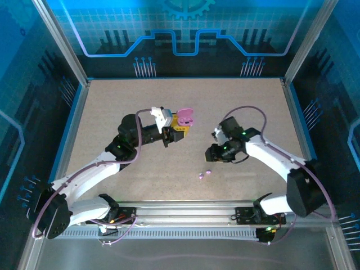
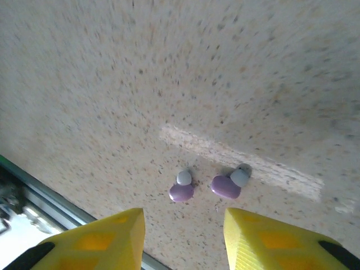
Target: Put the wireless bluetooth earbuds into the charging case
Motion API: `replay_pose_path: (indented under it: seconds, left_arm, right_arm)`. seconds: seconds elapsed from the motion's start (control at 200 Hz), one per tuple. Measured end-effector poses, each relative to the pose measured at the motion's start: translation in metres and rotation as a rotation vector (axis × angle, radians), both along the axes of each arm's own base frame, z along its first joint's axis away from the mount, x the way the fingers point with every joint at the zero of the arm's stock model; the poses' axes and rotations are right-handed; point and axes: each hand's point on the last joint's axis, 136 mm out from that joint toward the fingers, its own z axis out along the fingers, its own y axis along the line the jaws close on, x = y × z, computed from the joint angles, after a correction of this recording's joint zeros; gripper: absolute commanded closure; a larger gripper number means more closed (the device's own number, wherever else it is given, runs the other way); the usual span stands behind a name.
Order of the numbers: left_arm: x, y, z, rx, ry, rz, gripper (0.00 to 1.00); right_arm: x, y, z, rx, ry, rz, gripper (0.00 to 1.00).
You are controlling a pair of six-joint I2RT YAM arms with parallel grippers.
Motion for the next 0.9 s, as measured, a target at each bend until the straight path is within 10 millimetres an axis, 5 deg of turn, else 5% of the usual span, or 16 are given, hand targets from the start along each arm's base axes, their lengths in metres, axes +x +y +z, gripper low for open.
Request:
replay_pose_path:
  seconds: [0.455,0.896]
  left_arm:
    - [-0.005,0.003,0.01,-0.015,-0.023,0.001,0.69]
    - [-0.005,0.003,0.01,-0.017,-0.025,0.0,0.69]
  right_arm:
    - [0.005,0.026,-0.05,-0.122,0.06,0.196,0.58]
    - [0.003,0.023,-0.055,-0.138,0.077,0.19,0.58]
